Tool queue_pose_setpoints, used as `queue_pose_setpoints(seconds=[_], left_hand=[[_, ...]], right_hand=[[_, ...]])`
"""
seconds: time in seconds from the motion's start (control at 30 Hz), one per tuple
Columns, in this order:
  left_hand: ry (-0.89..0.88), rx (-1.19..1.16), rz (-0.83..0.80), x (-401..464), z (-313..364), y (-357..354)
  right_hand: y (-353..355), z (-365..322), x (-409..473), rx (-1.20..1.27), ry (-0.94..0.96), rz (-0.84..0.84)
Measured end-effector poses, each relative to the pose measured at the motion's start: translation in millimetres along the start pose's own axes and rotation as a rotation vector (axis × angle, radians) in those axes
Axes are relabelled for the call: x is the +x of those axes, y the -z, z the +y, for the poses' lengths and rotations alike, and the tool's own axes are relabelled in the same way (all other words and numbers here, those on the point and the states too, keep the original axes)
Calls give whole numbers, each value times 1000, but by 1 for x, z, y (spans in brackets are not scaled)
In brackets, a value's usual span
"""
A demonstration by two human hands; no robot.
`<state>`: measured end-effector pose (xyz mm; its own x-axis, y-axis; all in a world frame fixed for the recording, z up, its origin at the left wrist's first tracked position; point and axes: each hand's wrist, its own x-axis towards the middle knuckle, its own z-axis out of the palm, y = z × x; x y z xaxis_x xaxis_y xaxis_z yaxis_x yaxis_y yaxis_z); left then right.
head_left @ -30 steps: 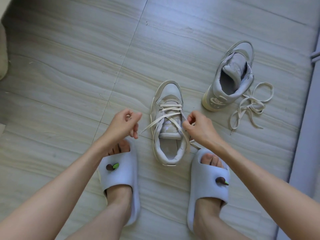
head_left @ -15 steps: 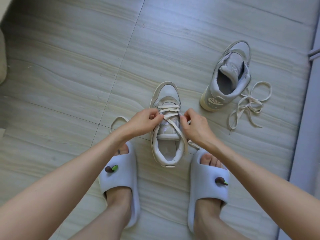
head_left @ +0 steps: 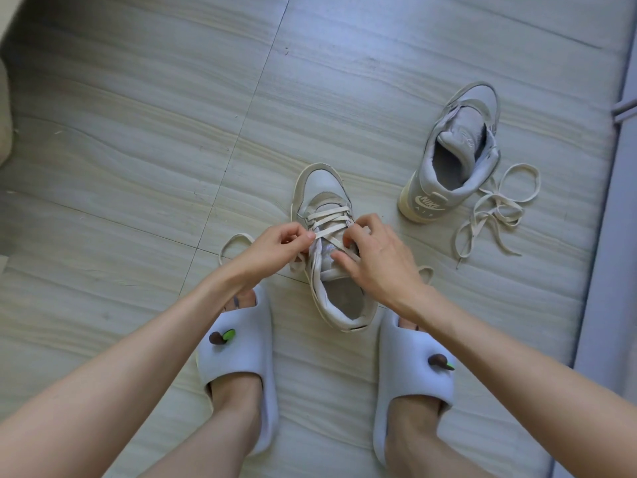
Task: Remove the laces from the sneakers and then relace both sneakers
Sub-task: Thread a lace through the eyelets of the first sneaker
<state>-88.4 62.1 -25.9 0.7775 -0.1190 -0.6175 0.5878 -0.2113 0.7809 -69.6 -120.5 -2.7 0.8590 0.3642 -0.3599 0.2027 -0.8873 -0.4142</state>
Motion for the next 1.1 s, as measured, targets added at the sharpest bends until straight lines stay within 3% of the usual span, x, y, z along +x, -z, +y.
queue_pose_setpoints(seconds=[0.33, 0.63, 0.87, 1.1], left_hand=[[43, -65, 74, -2, -3, 0], [118, -177, 37, -3, -3, 1], [32, -8, 48, -6, 6, -6], [-34, 130, 97, -12, 19, 0]], right_hand=[[11, -2, 3, -11, 1, -93], [32, 11, 23, 453, -292, -321], [31, 12, 23, 186, -221, -214], [39, 17, 17, 720, -302, -258]])
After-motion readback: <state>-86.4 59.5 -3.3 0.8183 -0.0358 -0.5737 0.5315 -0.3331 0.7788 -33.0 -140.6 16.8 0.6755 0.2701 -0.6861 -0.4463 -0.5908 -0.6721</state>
